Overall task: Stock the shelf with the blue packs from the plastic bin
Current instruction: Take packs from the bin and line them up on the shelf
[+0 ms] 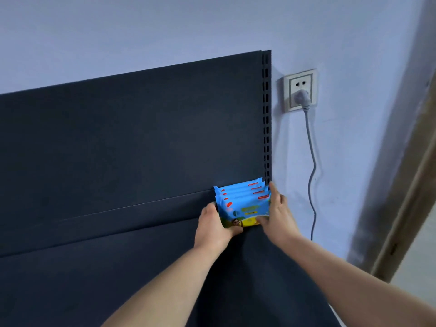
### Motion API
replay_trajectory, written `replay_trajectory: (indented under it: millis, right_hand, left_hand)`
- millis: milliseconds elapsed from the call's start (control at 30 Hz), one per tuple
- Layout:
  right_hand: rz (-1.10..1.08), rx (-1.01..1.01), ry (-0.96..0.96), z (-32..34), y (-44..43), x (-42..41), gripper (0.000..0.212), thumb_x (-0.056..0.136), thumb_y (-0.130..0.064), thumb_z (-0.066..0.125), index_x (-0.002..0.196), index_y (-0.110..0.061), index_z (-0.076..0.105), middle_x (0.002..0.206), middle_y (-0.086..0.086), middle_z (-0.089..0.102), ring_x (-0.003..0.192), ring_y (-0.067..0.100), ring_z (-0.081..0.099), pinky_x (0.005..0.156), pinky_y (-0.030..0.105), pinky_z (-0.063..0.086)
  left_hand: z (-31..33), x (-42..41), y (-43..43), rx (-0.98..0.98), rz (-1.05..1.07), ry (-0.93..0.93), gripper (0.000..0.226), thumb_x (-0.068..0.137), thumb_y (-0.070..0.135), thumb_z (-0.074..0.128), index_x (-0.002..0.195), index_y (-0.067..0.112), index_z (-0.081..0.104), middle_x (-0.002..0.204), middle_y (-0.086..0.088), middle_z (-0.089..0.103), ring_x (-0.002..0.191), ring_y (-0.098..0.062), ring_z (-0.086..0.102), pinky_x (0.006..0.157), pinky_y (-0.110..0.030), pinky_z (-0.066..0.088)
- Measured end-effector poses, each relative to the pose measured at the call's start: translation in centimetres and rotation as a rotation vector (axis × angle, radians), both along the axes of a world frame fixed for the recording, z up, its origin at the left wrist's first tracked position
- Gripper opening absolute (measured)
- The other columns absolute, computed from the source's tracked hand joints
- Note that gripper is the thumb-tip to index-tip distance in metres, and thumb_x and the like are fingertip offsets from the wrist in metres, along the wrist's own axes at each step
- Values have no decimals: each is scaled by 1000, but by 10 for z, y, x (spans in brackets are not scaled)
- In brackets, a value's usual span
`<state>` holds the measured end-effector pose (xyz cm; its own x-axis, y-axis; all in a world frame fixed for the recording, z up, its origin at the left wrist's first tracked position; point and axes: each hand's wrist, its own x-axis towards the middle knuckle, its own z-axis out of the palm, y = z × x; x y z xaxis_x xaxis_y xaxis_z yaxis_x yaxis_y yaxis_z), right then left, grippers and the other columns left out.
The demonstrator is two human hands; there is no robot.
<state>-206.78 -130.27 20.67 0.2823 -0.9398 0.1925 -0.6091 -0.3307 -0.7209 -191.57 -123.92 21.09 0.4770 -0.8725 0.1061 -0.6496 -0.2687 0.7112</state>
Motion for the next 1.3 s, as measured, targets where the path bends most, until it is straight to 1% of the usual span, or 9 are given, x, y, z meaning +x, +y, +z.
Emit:
replay_trajectory:
  millis: [167,300,367,467,567,700,800,1000,1300]
  right_hand:
    - [50,10,47,-1,-4,4,93,87,-11,61,151,-26,-5,142,4,34,115,25,53,88,35,47]
    - [48,16,19,0,-5,-3,96,84,-13,65,151,-24,-4,143,4,29,122,25,48,92,35,44]
    - [11,-59,29,0,-2,-8,95,82,-13,67,151,-21,1,144,5,25,127,24,41,97,34,41]
    - [-32,-305,91,6,8,-13,73,78,-12,68,141,-19,31,130,4,36,119,25,44,93,37,43]
    - [113,-406,262,12,23,-11,44,83,-17,63,124,-23,48,120,-2,44,112,21,47,89,33,41]
    - [367,-351,439,20,38,9,28,93,-23,50,121,-27,53,120,-5,48,116,18,44,95,33,40]
    - [472,-351,507,23,54,36,28,96,-25,46,123,-25,52,124,-2,48,118,19,43,98,36,38]
    - [620,-400,476,34,111,112,26,98,-25,41,123,-24,48,125,-1,47,119,18,42,96,36,37]
    - [897,-516,388,35,293,241,29,100,-29,38,127,-24,45,128,-2,49,120,19,42,94,36,38]
  left_hand:
    - [-1,-6,0,13,81,-22,46,76,31,77,107,21,45,112,8,54,103,-12,53,81,-30,47]
    - [2,-6,-1,16,99,-29,53,75,32,79,114,20,45,117,7,53,106,-12,52,79,-26,42]
    - [2,-6,1,8,104,-23,63,73,32,80,123,19,43,123,6,51,113,-14,51,84,-28,44]
    - [7,-4,7,26,114,-24,78,72,31,82,135,18,38,134,3,48,121,-16,50,91,-29,45]
    - [12,-1,15,84,144,-56,82,73,30,82,139,15,35,139,0,43,126,-19,47,93,-30,42]
    - [19,12,36,178,155,-268,45,89,33,64,130,20,48,130,0,48,121,-19,45,92,-33,45]
    - [23,34,66,218,179,-390,28,95,30,53,123,24,55,125,1,53,118,-19,43,92,-36,44]
    - [28,93,164,232,363,-378,27,96,29,51,121,20,55,118,-2,55,116,-22,44,89,-38,46]
    - [26,178,382,263,694,-400,25,97,20,47,120,17,55,121,-3,56,116,-25,45,88,-39,45]
